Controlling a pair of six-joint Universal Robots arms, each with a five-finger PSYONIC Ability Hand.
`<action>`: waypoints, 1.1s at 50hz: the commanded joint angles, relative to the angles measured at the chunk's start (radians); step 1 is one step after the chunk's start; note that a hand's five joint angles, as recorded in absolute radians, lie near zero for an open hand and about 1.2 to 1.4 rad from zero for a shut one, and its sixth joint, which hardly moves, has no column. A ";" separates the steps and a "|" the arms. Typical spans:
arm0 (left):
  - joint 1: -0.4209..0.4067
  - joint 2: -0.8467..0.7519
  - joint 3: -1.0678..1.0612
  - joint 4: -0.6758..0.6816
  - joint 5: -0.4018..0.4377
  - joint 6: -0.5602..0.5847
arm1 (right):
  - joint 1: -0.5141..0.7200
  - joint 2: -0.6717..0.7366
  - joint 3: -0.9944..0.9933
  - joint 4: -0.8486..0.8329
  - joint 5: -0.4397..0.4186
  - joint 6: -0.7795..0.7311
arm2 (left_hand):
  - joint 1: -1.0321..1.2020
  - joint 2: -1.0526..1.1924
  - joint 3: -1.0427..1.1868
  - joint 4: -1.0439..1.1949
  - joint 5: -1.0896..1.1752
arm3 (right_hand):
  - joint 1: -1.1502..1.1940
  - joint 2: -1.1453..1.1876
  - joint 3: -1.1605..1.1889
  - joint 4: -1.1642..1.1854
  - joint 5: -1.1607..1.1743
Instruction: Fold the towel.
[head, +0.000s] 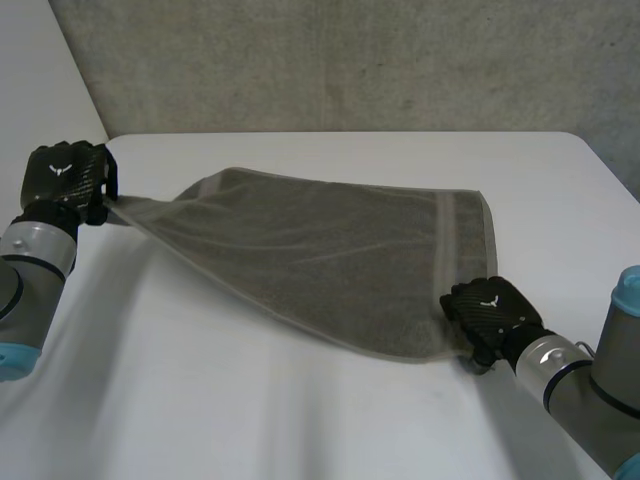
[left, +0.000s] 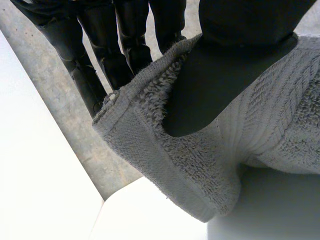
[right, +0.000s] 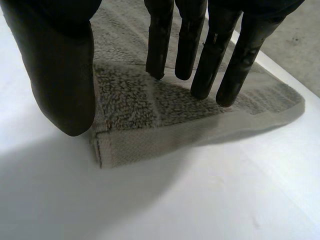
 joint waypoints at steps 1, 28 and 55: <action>0.000 -0.004 0.000 0.000 0.000 0.000 | 0.003 0.014 0.000 -0.017 0.010 -0.011 | 0.187 0.179 0.181 0.178 0.356 | 0.058 0.071 0.054 0.055 0.068; -0.003 -0.004 -0.006 0.000 0.000 0.000 | 0.012 -0.041 0.005 -0.096 0.076 -0.011 | 0.187 0.179 0.181 0.178 0.356 | 0.234 0.247 0.230 0.231 0.244; -0.015 -0.007 -0.007 -0.002 0.001 0.003 | 0.004 -0.055 -0.024 -0.026 0.073 -0.031 | 0.187 0.179 0.181 0.178 0.356 | 0.815 0.827 0.811 0.811 0.824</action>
